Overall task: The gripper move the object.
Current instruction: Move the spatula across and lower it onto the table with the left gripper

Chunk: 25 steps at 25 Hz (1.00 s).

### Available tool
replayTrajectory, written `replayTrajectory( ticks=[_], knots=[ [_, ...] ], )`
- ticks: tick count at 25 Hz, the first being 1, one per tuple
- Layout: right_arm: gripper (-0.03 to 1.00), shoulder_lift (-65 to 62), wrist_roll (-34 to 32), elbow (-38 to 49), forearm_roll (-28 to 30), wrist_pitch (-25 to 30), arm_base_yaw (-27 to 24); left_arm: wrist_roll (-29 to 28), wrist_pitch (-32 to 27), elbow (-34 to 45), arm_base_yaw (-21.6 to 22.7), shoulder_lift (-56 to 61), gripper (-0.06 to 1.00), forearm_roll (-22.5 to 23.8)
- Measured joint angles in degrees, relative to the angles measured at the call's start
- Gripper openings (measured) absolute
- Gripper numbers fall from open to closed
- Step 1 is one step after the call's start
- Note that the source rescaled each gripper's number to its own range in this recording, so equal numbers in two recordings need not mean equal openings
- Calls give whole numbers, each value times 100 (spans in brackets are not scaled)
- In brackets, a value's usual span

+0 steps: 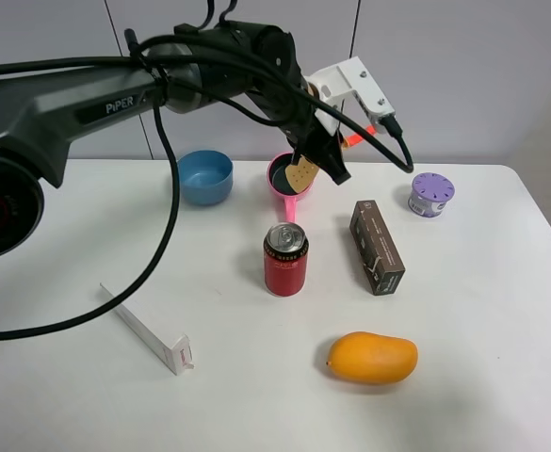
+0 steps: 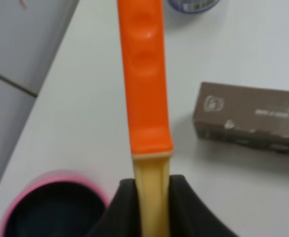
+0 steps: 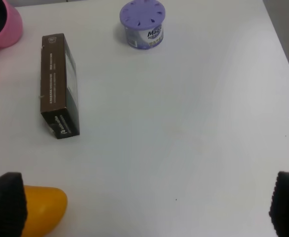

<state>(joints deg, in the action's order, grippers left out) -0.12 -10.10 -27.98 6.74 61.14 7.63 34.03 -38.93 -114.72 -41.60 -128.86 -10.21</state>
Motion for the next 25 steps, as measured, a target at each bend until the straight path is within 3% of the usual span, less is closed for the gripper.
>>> replayTrajectory(
  ticks=[11, 25],
  knots=[
    [100, 0, 0, 0, 0, 0, 0, -520, -471, 0, -541, -88, 0, -738],
    [100, 0, 0, 0, 0, 0, 0, -745, -653, 0, -1592, -91, 0, -777]
  ],
)
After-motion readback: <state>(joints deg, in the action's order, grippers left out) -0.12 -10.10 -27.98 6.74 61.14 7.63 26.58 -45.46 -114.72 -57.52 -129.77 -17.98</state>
